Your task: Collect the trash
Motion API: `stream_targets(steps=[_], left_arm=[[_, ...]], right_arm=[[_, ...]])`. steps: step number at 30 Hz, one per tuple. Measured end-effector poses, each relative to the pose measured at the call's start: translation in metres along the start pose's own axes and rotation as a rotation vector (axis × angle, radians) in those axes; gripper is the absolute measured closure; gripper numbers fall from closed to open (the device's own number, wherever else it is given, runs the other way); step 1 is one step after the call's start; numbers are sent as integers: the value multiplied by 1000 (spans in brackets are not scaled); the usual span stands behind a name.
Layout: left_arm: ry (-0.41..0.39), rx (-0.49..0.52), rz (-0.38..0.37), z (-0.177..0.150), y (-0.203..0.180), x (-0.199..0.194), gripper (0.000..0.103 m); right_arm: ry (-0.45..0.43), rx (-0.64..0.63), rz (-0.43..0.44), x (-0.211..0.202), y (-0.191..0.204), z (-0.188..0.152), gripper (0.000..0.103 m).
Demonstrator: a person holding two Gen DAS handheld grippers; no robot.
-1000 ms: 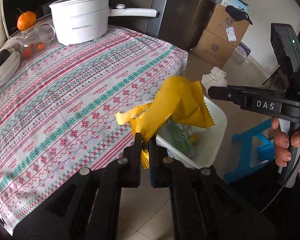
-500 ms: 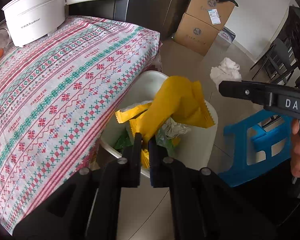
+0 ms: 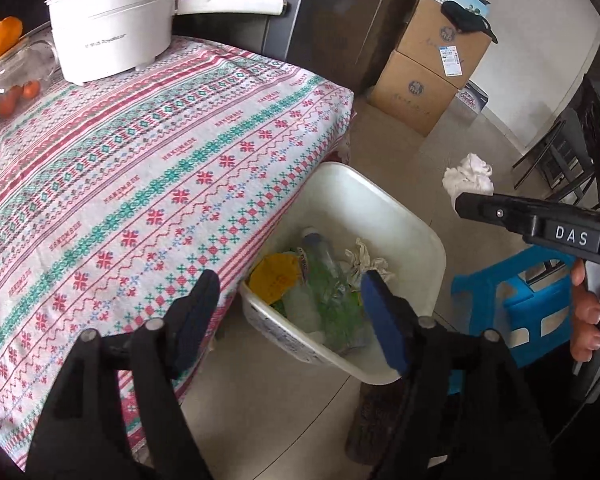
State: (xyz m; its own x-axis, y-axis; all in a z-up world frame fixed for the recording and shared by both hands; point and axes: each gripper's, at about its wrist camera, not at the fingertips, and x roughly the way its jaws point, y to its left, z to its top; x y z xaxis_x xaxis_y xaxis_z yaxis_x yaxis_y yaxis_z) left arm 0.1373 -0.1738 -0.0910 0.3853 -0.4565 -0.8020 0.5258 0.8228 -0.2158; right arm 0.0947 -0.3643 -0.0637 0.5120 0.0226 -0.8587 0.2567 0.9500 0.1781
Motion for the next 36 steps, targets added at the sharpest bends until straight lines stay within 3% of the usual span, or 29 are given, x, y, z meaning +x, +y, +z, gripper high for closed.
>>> stream_targets(steps=[7,15,20,24,29,36], left_arm=[[16,-65,105,-18,27,-30,16],[-31,-101,193,-35,51,-68,8],[-68,-102,253,-43,56,-89,4],[-85,-116,299,-49,59,-105,4],[-102,-150,360,-58,64,-122,2],[-197,-178,474,-68,64,-152,1]], right_arm=[[29,-33,10,9,17,-2,74],[34,-26,17,11,27,-3,69],[-26,-11,-5,-3,31,-1,32],[-64,-36,-4,-17,41,0,31],[-158,-134,-31,-46,69,-6,19],[-263,-235,-31,-80,105,-25,9]])
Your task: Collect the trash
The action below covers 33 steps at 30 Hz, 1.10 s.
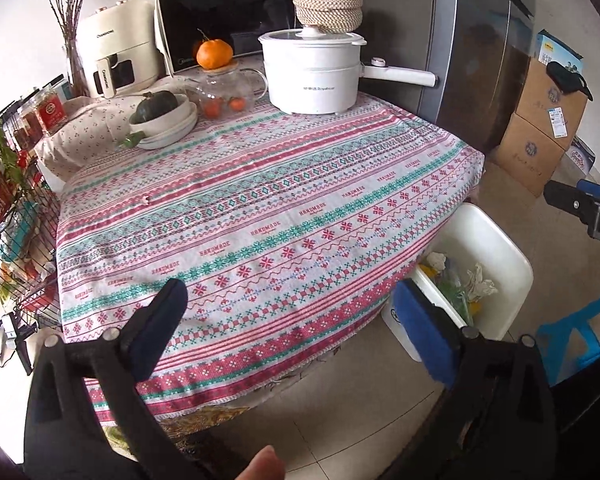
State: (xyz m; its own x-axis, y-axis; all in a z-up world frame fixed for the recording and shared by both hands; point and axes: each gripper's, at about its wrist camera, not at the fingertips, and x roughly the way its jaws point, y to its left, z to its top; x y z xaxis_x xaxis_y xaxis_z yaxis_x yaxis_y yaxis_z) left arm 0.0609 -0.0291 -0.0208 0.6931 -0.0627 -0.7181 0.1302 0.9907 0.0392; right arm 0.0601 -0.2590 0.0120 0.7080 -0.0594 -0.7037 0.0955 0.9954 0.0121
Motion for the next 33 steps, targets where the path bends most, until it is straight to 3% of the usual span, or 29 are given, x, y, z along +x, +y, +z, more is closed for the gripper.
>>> stream_targets(steps=[13,20,33], left_arm=[[-110,-104,43,7,14,-30,1],[-162,-123,65,9,18,-38,1],[-166,-118,70,9,16,-39,1]], right_arm=[[-163,-51,-2,-39,31,-1,2],[-135,-62,21,-31,38,-6,2],[-121,-63,26,-27,39,-9,2]])
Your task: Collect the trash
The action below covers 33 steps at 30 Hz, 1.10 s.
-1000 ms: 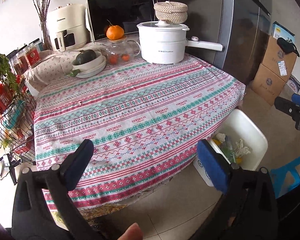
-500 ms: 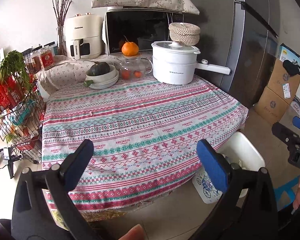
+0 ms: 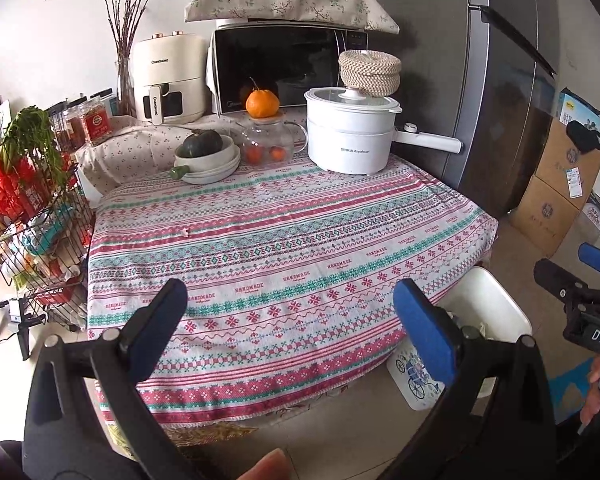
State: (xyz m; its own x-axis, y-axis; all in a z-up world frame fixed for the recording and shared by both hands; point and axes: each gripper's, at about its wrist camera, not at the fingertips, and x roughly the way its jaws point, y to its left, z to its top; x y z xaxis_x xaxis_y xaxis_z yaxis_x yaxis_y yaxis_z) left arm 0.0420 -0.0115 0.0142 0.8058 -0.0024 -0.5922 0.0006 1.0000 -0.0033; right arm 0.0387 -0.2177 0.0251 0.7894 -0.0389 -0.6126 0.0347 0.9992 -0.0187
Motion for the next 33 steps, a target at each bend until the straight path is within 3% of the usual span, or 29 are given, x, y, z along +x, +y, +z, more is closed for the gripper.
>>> stream_targets(steps=[33], left_arm=[[1,10,4,3,-3,-1,1]], right_arm=[[8,10,-3,1,-1,-3,2]])
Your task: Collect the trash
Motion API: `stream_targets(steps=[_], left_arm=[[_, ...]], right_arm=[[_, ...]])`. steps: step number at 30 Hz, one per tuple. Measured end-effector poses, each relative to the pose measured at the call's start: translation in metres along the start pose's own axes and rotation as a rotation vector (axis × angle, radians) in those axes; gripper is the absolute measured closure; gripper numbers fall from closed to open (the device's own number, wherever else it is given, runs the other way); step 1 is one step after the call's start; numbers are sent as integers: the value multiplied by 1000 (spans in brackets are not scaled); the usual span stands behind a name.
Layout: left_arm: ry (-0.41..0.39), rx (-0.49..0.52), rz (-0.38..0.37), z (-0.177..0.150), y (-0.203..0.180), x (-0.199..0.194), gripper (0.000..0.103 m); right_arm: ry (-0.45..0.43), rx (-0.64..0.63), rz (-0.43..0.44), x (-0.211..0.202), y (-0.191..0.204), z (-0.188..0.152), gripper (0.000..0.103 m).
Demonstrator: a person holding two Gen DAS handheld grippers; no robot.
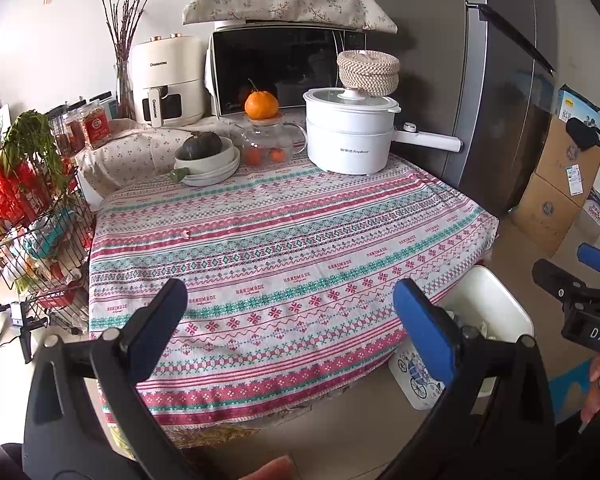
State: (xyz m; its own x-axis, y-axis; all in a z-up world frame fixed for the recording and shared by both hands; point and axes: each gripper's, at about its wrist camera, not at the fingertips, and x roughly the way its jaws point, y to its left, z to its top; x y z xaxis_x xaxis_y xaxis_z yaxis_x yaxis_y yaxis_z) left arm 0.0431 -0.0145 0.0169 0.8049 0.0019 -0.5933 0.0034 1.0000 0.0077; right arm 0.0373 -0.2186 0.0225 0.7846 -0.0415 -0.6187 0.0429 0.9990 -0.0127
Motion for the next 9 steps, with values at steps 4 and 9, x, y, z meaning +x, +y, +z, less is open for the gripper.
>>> stream_targets(steps=[4,9], left_arm=[[11,3,-5,-1,0,2,1],[21,7,-12,-2,-1,3,1]], right_arm=[[1,0,1,1,0,0,2],[2,-1,-1,1,0,0,2]])
